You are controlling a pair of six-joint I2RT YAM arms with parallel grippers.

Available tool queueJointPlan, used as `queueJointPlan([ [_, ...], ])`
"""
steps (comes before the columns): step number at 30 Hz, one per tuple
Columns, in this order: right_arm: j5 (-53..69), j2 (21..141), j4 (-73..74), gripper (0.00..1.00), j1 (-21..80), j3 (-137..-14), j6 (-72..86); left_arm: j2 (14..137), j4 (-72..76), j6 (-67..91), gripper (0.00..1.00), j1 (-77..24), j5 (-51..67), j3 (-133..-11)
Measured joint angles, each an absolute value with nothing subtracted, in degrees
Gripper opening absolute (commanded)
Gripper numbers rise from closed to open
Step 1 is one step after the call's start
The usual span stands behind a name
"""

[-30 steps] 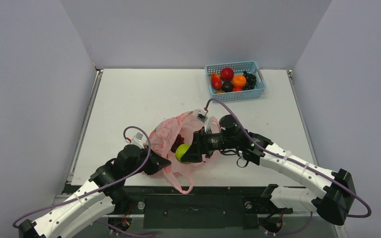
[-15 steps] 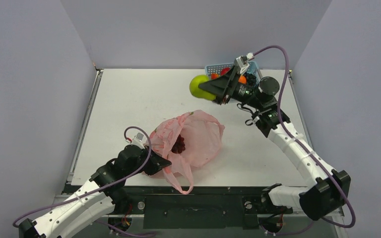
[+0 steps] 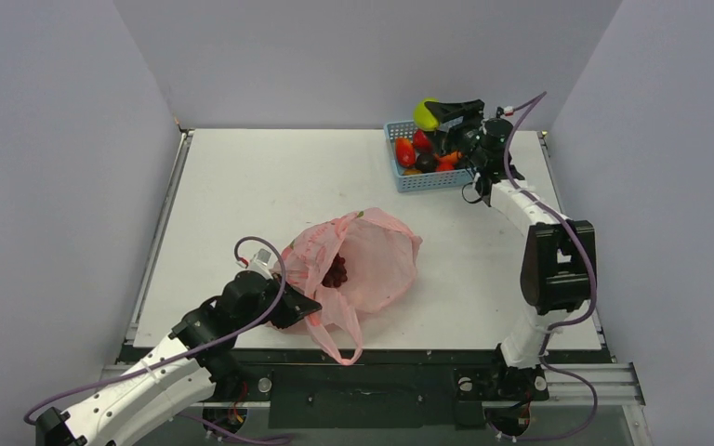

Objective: Take the fake fruits out of the plastic bag

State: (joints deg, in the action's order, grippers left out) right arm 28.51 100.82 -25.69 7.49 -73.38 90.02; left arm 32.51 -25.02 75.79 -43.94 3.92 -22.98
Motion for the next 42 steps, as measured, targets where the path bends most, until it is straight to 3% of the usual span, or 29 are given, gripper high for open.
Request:
queueJointPlan([
  [8,17.15,112.46,-22.92,0.09,1.52,-79.2,84.23,31.11,-24.95,76.36,0.0,-44.18,3.9,-22.74],
  [13,11.49,118.87,-13.32,0.11,-0.8,-86.52,76.38,31.88,-24.84,77.06,0.0,-44.18,3.9,-22.09],
  [19,3.42,120.77,3.6,0.18,-1.67,-97.32,61.41,34.87,-23.2,77.34,0.0,-44.18,4.49,-22.0],
  [29,-1.72,123.48,15.92,0.3,-1.8,-102.98,40.49,40.95,-19.55,77.06,0.0,-44.21,7.11,-21.98],
  [33,-1.96,125.51,18.28,0.43,-1.78,-103.7,35.31,42.48,-19.0,76.36,0.0,-44.21,8.05,-21.98],
  [35,-2.35,125.82,18.81,0.56,-1.74,-103.7,33.26,42.57,-18.94,76.16,0.0,-44.21,8.19,-21.98],
  [42,-3.09,126.69,20.69,0.77,-0.84,-105.38,27.57,41.69,-18.61,76.03,0.0,-44.21,8.14,-21.98],
])
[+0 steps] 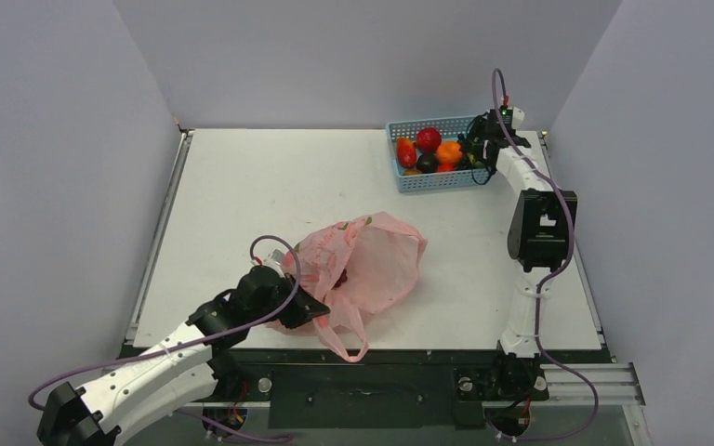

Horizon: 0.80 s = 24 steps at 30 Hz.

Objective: Take the fake fruits out of the plastic bag

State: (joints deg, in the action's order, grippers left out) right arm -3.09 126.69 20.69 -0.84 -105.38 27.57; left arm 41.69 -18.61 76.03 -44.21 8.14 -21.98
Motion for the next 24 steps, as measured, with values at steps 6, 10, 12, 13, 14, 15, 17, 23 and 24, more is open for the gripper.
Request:
queueJointPlan([
  [6,-3.64,128.31,23.97,0.86,0.47,-110.8,25.8,39.59,-18.65,76.09,0.0,-44.21,8.12,-21.98],
  [10,-4.27,128.4,25.82,0.88,1.93,-114.17,25.17,38.48,-18.96,76.09,0.0,-44.21,7.81,-21.98],
  [12,-4.71,128.6,26.87,0.88,2.55,-116.18,24.84,38.24,-19.49,76.03,0.0,-44.21,7.73,-21.98],
  [13,-4.91,128.75,27.16,0.88,2.83,-116.97,24.75,38.22,-19.73,75.99,0.0,-44.21,7.7,-21.98],
  [14,-5.19,128.81,27.42,0.88,3.16,-117.54,24.64,38.24,-19.94,75.96,0.0,-44.21,7.7,-21.98],
  [15,-5.34,128.9,27.83,0.89,3.42,-117.95,24.62,38.26,-20.12,75.88,0.0,-44.21,7.7,-21.98],
  [17,-6.31,128.9,29.47,0.89,3.95,-118.89,24.62,38.35,-20.23,75.79,0.0,-44.21,7.7,-21.98],
  [23,-10.13,127.28,34.46,0.89,5.43,-119.0,25.34,38.48,-20.34,75.64,0.0,-44.21,7.7,-21.98],
  [24,-10.57,125.97,35.22,0.89,5.67,-117.67,25.69,38.39,-20.34,75.64,0.0,-44.21,7.7,-21.98],
])
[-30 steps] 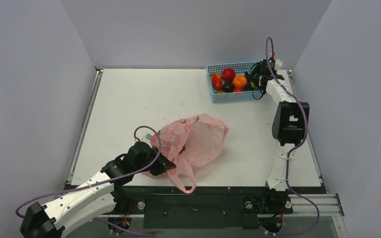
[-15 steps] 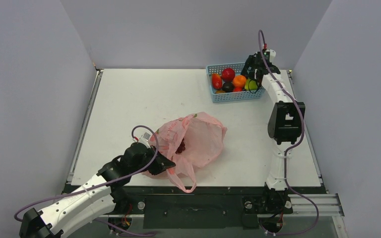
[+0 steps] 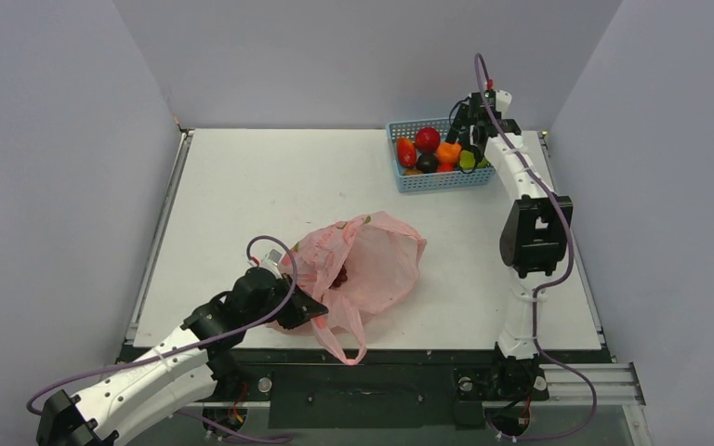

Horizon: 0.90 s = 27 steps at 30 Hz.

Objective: Take the fake fruits out of the plastic bag

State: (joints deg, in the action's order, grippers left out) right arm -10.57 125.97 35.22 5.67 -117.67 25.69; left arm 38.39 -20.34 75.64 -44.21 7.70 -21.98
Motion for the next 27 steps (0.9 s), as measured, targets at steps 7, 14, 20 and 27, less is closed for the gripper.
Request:
queueJointPlan([
  [7,-9.02,109.54,38.44,0.89,7.33,-102.65,29.82,36.88,-20.25,75.68,0.0,-44.21,7.7,-21.85],
  [14,9.02,95.29,37.04,0.89,7.07,-86.39,36.62,36.97,-20.08,75.59,0.0,-44.21,7.77,-21.82],
  [20,23.24,83.2,35.48,0.89,7.01,-66.59,42.63,38.5,-19.64,74.74,0.0,-44.21,8.14,-21.82],
  [27,27.05,62.72,38.35,0.88,9.52,-54.78,44.62,40.21,-19.55,72.88,0.0,-44.21,8.67,-22.17],
])
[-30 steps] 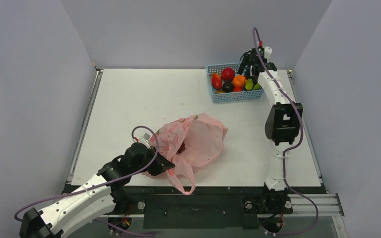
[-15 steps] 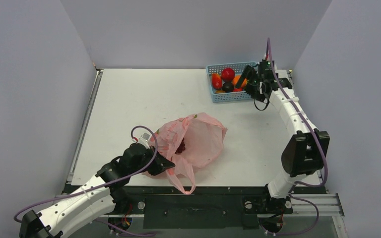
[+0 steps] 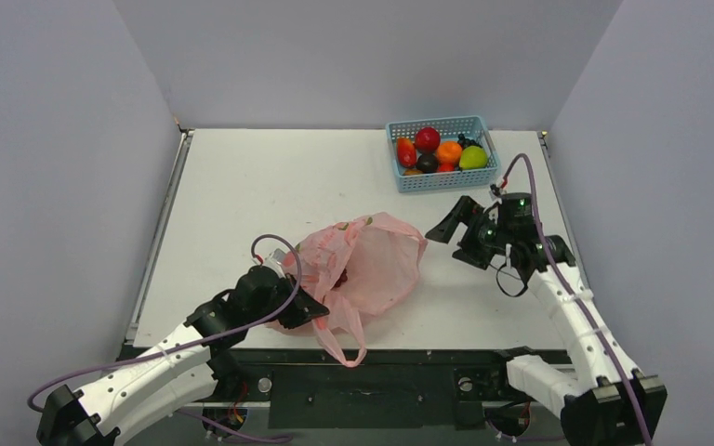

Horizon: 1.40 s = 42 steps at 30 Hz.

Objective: Take the fake fruits out of the plastic bag

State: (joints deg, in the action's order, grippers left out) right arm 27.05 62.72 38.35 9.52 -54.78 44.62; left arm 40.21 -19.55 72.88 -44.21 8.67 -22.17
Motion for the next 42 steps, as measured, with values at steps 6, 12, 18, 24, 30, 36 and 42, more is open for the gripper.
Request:
queueJointPlan([
  [6,24.67,46.57,45.41,0.85,11.38,-41.95,44.14,40.21,-19.53,71.9,0.0,-44.21,8.84,-22.76],
  [12,22.31,40.71,50.48,0.86,19.97,-37.74,40.69,39.68,-19.57,71.44,0.0,-44.21,8.97,-22.76],
  [18,14.7,38.76,42.52,0.81,43.51,-37.76,38.57,38.96,-20.38,71.26,0.0,-44.21,9.08,-22.85],
  [24,2.74,47.0,31.92,0.57,61.28,-41.82,36.64,36.82,-22.98,71.18,0.0,-44.23,9.02,-24.01],
  [30,-7.57,55.94,19.92,0.48,66.3,-45.65,34.68,34.5,-26.83,70.32,0.0,-44.23,9.04,-25.89],
  [36,-12.8,62.61,9.56,0.48,66.37,-45.95,31.18,32.64,-32.58,69.14,0.0,-44.23,9.02,-27.49],
  [42,-14.22,71.0,-1.54,0.53,65.91,-45.91,28.16,31.14,-37.69,68.23,0.0,-44.21,8.99,-29.98],
])
